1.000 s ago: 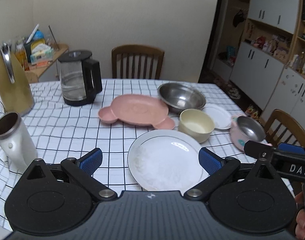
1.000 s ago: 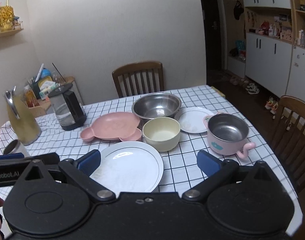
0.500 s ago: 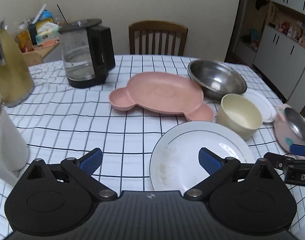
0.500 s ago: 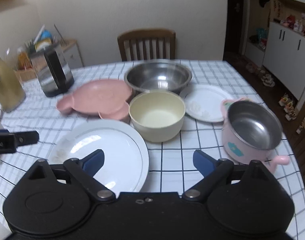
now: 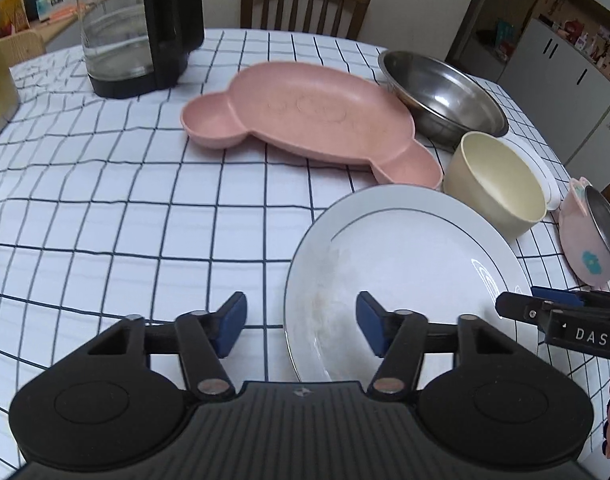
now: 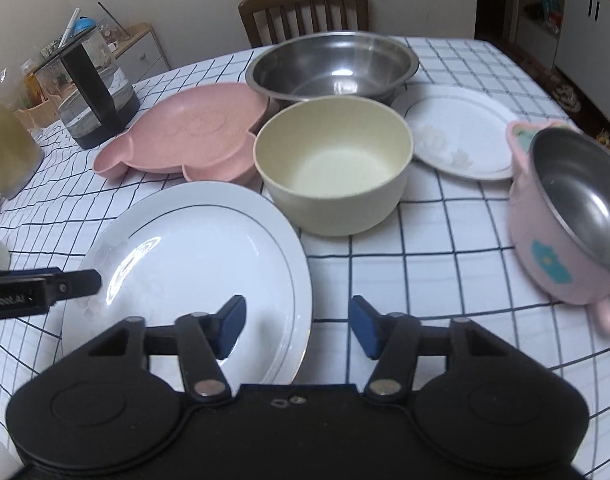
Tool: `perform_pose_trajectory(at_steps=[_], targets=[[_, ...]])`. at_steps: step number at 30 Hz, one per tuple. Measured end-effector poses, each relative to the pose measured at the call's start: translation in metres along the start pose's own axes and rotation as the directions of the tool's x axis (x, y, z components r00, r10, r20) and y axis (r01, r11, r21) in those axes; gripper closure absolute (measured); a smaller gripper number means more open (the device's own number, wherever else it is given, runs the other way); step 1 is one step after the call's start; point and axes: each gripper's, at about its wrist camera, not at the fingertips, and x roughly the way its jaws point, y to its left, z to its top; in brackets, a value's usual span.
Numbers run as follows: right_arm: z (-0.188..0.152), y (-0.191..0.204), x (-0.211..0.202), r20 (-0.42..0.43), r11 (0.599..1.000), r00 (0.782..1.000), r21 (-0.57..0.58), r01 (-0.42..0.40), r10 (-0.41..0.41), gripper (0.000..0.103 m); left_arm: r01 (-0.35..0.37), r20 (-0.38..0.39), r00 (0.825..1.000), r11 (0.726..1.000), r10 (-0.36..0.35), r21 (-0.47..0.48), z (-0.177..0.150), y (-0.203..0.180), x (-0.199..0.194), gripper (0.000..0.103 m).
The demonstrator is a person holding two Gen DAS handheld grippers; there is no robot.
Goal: Organize plates and bowls
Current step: 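Close both grippers on the rim of the large white plate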
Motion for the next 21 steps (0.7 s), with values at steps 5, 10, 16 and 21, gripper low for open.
perform_pose_trajectory(at_steps=[5, 10, 16, 21], targets=[[0.002, -0.004, 0.003, -0.028, 0.998, 0.999, 0.047, -0.036, 0.037, 0.063, 0.030, -0.040, 0.999, 0.999, -0.032, -0.046, -0.001, 0.005, 0.005, 0.065], [0.002, -0.007, 0.002, -0.029, 0.996, 0.998, 0.074, -0.051, 0.053, 0.076, 0.025, -0.067, 0.997, 0.998, -0.029, -0.058, 0.000, 0.006, 0.011, 0.068], [0.000, -0.011, 0.002, -0.029, 0.994, 0.999, 0.097, -0.043, 0.046, 0.085, 0.034, -0.097, 0.994, 0.993, -0.045, -0.111, -0.001, 0.013, 0.016, 0.068], [-0.002, -0.013, 0.003, -0.033, 0.993, 0.998, 0.110, -0.048, 0.052, 0.088, 0.062, -0.111, 0.991, 0.991, -0.075, -0.119, -0.001, 0.012, 0.018, 0.079]])
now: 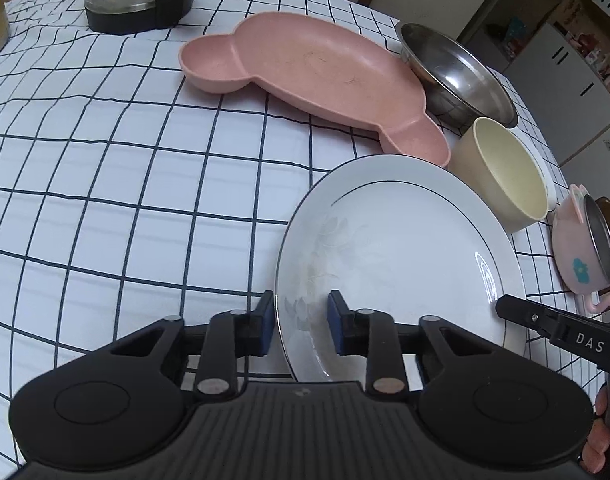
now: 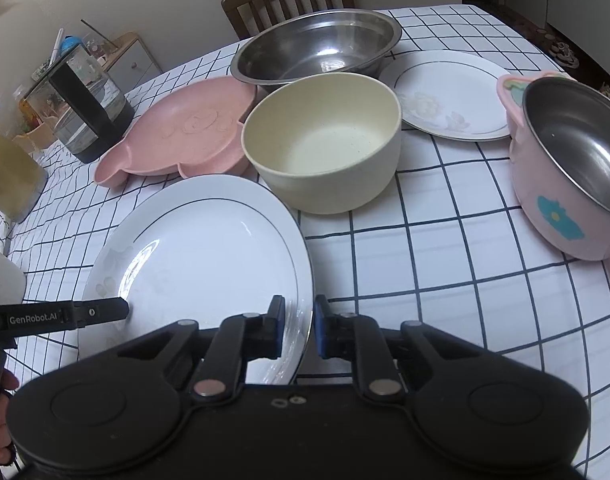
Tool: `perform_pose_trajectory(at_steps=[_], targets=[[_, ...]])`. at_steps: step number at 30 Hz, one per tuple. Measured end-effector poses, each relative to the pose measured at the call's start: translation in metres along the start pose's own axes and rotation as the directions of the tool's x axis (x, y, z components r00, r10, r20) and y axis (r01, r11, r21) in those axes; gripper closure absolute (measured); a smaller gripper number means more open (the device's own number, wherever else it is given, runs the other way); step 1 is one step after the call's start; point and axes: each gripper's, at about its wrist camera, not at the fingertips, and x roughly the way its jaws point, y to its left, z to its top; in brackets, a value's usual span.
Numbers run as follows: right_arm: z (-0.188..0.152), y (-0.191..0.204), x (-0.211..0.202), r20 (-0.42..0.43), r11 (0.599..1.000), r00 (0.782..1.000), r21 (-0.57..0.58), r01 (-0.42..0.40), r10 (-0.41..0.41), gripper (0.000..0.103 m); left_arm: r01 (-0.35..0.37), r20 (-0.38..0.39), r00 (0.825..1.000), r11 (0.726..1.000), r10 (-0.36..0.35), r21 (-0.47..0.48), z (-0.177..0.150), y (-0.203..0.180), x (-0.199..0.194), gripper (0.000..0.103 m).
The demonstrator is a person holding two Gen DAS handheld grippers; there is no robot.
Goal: Organize plates and bowls
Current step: 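Close both grippers on the rim of the large white plate, then lift the large white plate with both grippers and carry it toward the table edge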
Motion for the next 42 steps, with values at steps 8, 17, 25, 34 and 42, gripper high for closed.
perform_pose_trajectory(at_steps=[8, 17, 25, 34, 42], targets=[[-0.003, 0.000, -0.001, 0.008, 1.000, 1.000, 0.019, 0.012, -0.012, 0.093, -0.025, 0.013, 1.000, 1.000, 0.025, 0.016, -0.004, 0.000, -0.007, 0.085], [-0.026, 0.013, -0.016, 0.006, 1.000, 1.000, -0.020, 0.012, -0.012, 0.092, -0.038, 0.021, 0.999, 0.998, 0.037, 0.056, -0.032, 0.007, -0.031, 0.086], [-0.057, 0.043, -0.040, 0.006, 0.998, 1.000, -0.063, -0.011, 0.011, 0.092, -0.048, 0.026, 0.999, 0.998, 0.047, 0.047, -0.065, 0.031, -0.066, 0.086], [-0.096, 0.069, -0.059, -0.003, 0.995, 0.999, -0.085, -0.047, 0.047, 0.092, -0.059, 0.048, 0.997, 0.997, 0.057, 0.041, -0.107, 0.055, -0.101, 0.086], [-0.129, 0.084, -0.065, -0.024, 0.994, 0.998, -0.084, -0.063, 0.061, 0.092, -0.060, 0.039, 0.998, 0.997, 0.058, 0.047, -0.138, 0.074, -0.112, 0.086]])
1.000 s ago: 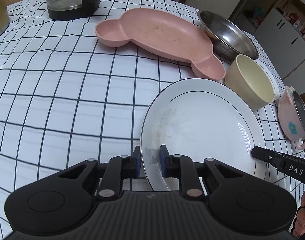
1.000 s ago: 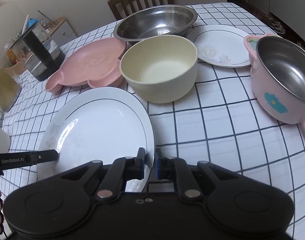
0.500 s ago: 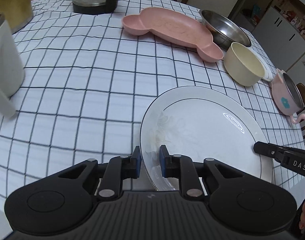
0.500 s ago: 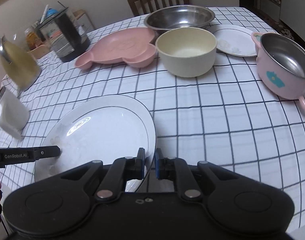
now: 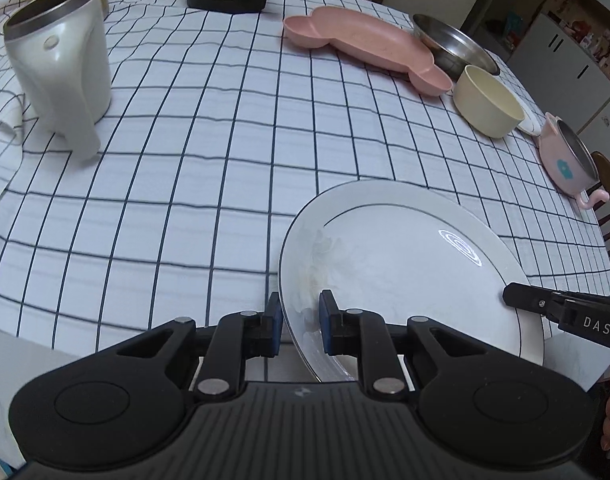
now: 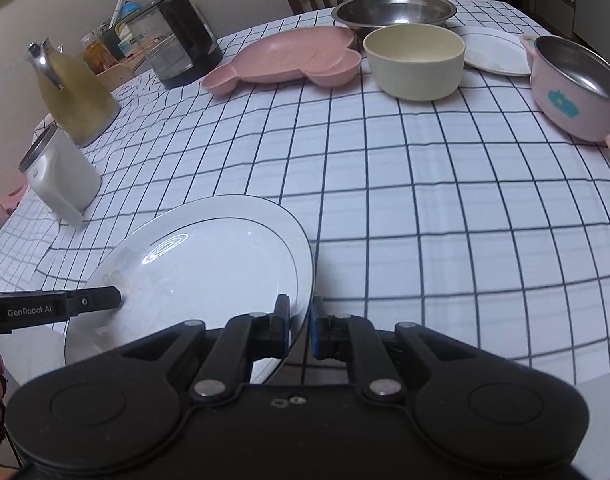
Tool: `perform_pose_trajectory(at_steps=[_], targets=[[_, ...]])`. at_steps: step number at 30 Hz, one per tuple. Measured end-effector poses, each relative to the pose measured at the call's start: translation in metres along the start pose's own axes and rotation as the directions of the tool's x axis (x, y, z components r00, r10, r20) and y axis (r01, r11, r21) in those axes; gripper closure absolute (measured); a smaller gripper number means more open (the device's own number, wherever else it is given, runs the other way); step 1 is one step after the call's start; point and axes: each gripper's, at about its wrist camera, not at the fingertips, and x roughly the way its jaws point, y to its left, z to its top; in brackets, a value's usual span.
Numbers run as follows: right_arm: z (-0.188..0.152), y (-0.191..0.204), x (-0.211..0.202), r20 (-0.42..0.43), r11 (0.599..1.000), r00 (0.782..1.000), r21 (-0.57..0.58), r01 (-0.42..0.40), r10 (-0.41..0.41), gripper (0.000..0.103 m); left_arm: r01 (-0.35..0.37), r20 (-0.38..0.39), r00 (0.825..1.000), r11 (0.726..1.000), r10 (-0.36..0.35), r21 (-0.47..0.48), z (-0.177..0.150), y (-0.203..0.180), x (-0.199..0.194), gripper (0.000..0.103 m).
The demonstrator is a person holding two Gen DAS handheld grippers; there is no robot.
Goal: Organize plates and bowls
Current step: 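Lift the large white plate with both grippers and carry it toward the table edge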
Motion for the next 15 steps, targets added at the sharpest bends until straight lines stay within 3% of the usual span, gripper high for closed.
perform_pose_trajectory(at_steps=[15], targets=[[-0.019, 0.005, 0.006, -0.020, 0.999, 0.999, 0.015, 0.039, -0.039, 0.092, 0.019, -0.027, 0.999, 1.000, -0.019, 0.006, -0.016, 0.006, 0.009, 0.086]])
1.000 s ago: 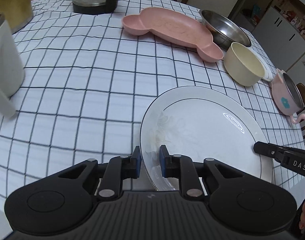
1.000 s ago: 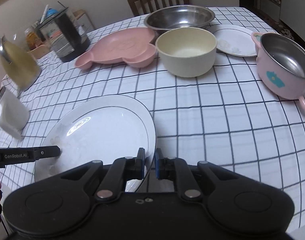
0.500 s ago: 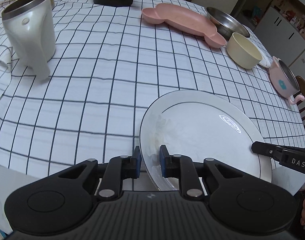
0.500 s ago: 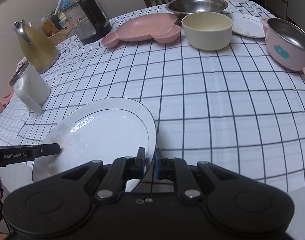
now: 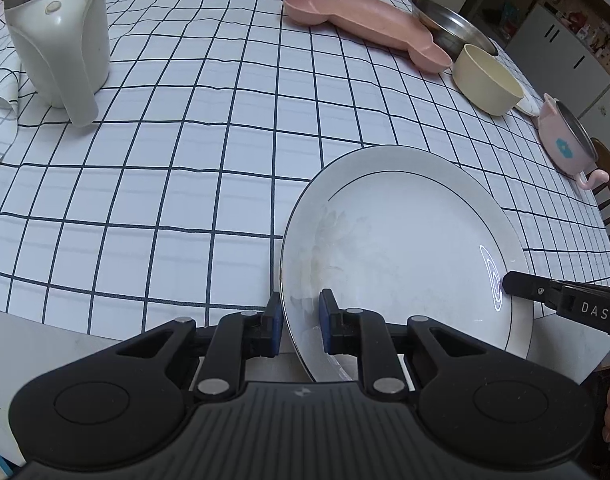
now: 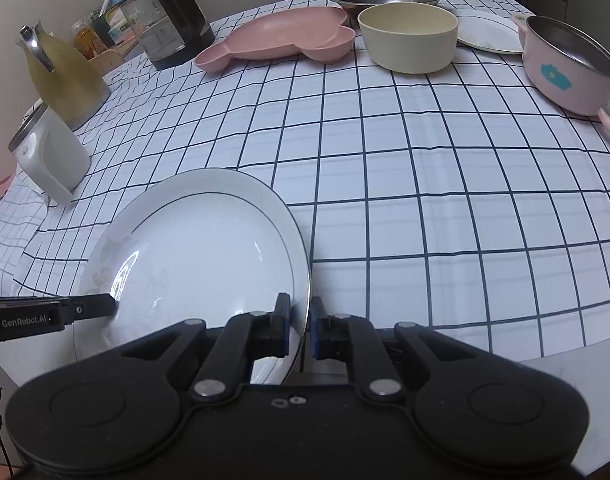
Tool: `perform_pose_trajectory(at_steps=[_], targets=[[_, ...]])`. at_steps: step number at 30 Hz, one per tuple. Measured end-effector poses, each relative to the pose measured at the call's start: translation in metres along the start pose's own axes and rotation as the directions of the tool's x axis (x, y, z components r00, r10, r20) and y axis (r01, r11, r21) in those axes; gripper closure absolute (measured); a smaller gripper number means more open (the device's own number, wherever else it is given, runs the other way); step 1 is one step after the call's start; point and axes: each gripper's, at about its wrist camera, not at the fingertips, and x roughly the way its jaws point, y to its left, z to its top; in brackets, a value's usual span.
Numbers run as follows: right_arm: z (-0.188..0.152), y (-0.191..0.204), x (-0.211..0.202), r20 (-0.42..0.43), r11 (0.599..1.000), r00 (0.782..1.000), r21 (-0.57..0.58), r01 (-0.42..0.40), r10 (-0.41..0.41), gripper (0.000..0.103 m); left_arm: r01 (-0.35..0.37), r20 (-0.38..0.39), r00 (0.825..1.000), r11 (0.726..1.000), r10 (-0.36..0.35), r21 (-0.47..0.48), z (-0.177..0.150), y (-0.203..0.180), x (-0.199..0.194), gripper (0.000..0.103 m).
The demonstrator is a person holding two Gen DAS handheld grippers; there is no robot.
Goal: Organize plates and bowls
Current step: 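Lift the large white plate with both grippers and carry it toward the table edge, then lower the large white plate onto the table and open both grippers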
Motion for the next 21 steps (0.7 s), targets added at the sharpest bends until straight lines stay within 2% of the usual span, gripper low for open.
perform_pose_trajectory(at_steps=[4, 7, 12, 17, 21], targets=[[0.001, 0.000, 0.000, -0.002, 1.000, 1.000, 0.020, 0.006, -0.006, 0.092, 0.002, 0.004, 1.000, 1.000, -0.002, 0.012, 0.001, 0.000, -0.001, 0.085], [0.002, 0.002, -0.001, 0.005, 1.000, 1.000, 0.009, 0.027, -0.027, 0.084, -0.005, 0.011, 1.000, 1.000, 0.005, 0.018, 0.002, 0.002, -0.003, 0.085], [0.002, 0.000, -0.006, 0.013, 0.999, 0.999, 0.024, 0.046, -0.046, 0.082, -0.018, 0.030, 0.999, 0.999, 0.017, 0.034, 0.002, 0.004, -0.009, 0.085], [0.000, 0.003, -0.018, 0.037, 0.998, 0.998, 0.031, 0.050, -0.051, 0.078, -0.054, 0.089, 0.995, 0.996, 0.048, 0.066, 0.001, 0.002, -0.023, 0.085], [-0.001, 0.009, -0.028, 0.060, 0.999, 0.997, 0.032, 0.043, -0.045, 0.075, -0.043, 0.131, 0.991, 0.995, 0.031, 0.095, 0.002, -0.003, -0.036, 0.085]])
